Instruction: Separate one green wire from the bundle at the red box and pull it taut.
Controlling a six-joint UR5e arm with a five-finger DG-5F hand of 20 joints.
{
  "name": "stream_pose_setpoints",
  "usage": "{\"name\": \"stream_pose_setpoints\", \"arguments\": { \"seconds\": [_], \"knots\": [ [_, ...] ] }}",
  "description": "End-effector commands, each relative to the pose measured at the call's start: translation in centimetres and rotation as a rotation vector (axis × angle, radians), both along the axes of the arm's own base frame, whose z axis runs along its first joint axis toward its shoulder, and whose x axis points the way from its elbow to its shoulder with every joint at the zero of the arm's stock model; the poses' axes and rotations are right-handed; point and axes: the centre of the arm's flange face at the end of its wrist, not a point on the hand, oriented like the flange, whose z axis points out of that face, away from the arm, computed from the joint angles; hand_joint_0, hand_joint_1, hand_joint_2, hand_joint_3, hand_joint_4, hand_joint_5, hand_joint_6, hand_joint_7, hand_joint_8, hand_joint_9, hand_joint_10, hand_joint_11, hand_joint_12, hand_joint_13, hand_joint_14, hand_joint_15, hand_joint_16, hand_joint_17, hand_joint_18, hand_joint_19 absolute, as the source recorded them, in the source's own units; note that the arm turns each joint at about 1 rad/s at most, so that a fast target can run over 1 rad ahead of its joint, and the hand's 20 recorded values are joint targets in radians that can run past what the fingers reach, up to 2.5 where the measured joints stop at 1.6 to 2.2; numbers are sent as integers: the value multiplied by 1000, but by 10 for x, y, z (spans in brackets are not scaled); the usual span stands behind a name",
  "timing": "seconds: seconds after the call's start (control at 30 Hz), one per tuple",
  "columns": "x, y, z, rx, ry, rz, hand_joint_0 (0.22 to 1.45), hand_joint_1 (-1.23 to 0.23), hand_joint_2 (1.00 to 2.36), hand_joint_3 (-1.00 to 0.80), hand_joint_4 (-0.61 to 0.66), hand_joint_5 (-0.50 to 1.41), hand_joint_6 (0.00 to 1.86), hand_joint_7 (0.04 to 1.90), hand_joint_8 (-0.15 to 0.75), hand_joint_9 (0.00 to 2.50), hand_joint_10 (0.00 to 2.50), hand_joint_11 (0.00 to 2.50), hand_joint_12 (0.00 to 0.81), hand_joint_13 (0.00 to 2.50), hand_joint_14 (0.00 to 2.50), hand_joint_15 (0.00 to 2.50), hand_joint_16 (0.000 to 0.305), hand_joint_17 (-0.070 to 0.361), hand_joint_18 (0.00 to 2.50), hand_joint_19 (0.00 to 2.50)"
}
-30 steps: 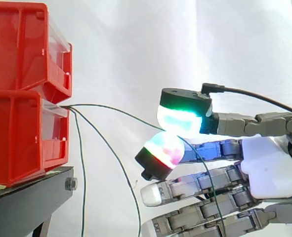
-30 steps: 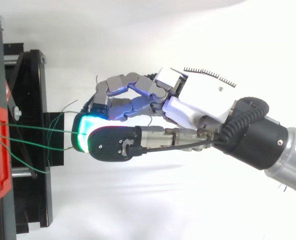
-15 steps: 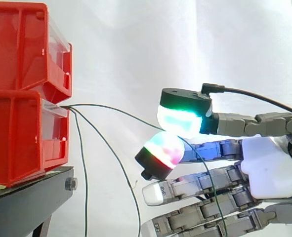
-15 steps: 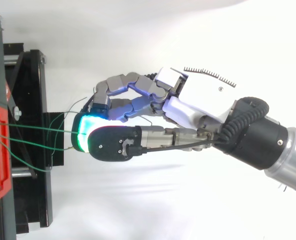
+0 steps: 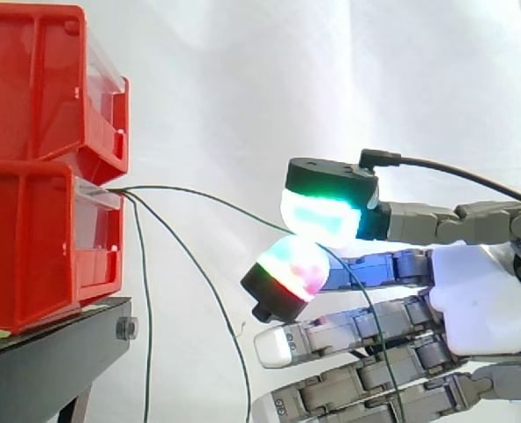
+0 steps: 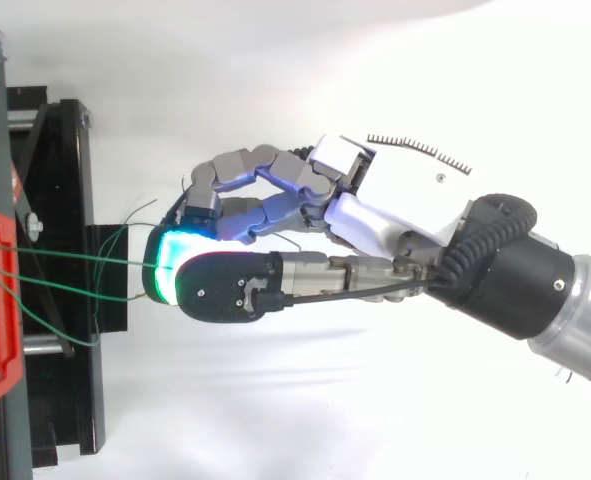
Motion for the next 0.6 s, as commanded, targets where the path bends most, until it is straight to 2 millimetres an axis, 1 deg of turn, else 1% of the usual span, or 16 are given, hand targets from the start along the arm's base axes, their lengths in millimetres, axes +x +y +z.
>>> {"name": "stream_pose_setpoints", "arguments": {
  "seconds": [0.0,0.57],
  "knots": [
    [0,0,-1,-1,2,0,619,-856,1020,-38,-250,-139,884,1133,222,878,13,437,346,438,5,87,43,96,333,142],
    [0,0,0,0,1,0,620,-853,1020,-42,-251,-141,885,1125,221,880,13,435,344,439,3,85,43,96,336,144]
  ]
}}
